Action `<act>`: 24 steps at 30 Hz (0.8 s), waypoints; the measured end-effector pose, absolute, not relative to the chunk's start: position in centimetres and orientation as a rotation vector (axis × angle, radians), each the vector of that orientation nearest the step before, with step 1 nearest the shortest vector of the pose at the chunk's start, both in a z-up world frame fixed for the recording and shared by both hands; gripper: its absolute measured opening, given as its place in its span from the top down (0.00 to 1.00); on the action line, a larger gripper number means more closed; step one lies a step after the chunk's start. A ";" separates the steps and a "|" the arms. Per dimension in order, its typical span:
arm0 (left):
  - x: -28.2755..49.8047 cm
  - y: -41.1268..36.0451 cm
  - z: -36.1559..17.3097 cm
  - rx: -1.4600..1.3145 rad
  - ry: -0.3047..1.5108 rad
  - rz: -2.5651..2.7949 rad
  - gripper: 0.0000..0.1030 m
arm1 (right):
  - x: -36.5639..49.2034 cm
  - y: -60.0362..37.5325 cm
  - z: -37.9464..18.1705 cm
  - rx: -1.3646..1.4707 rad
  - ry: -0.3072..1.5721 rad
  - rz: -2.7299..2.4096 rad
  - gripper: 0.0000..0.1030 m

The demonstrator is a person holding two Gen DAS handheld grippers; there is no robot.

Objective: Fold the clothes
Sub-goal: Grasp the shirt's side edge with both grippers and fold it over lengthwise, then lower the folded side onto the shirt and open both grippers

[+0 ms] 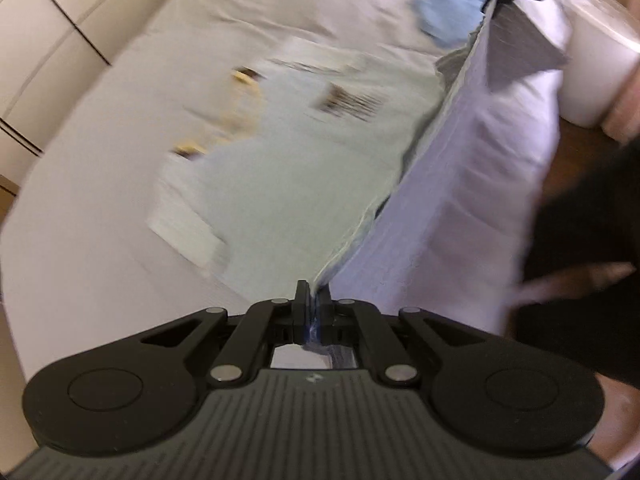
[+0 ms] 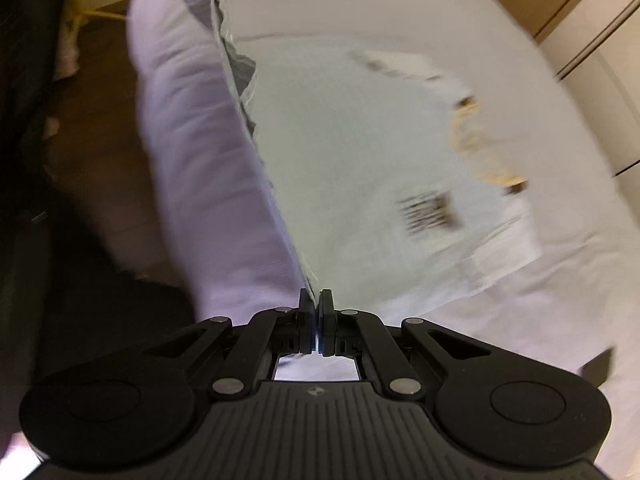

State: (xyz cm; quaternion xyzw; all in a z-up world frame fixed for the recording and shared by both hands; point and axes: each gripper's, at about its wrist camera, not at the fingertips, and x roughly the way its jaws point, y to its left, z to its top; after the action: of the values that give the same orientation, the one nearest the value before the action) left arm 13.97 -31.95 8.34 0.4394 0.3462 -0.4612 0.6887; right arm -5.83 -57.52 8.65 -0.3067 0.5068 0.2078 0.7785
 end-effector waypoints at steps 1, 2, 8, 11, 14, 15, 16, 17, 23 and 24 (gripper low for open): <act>16.3 -33.4 8.5 0.990 0.764 -1.019 0.99 | -4.1 -58.9 8.9 -0.666 1.088 0.438 1.00; 18.4 -34.6 8.4 0.992 0.760 -1.008 0.99 | -2.1 -60.2 9.0 -0.671 1.081 0.429 1.00; 31.3 -40.9 4.4 0.954 0.873 -0.963 0.99 | 10.5 -68.9 6.2 -0.630 1.109 0.444 1.00; 35.2 -42.7 1.2 0.980 0.935 -0.948 0.99 | 16.3 -72.5 3.7 -0.597 1.144 0.470 1.00; 38.4 -43.3 -1.7 0.949 0.991 -0.917 0.99 | 20.2 -74.8 1.1 -0.539 1.173 0.489 1.00; 39.3 -43.3 -2.4 0.935 1.008 -0.908 0.99 | 21.4 -75.5 0.3 -0.515 1.183 0.488 1.00; 40.1 -43.4 -2.9 0.927 1.014 -0.903 0.99 | 22.3 -76.1 -0.5 -0.493 1.191 0.486 1.00; 40.8 -43.4 -3.3 0.919 1.020 -0.898 0.99 | 23.0 -76.4 -0.9 -0.472 1.196 0.479 1.00; 44.5 -44.0 -4.2 0.898 1.009 -0.945 0.99 | 26.3 -77.8 -2.7 -0.388 1.216 0.419 1.00; 45.1 -44.0 -4.3 0.897 1.004 -0.952 0.99 | 26.7 -78.1 -2.6 -0.371 1.216 0.406 1.00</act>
State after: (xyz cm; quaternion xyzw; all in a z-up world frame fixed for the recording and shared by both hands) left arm 45.12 -44.05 -4.29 0.3996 0.4470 -0.4239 0.6788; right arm 26.65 -78.14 -2.61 -0.1722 0.5638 0.1884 0.7855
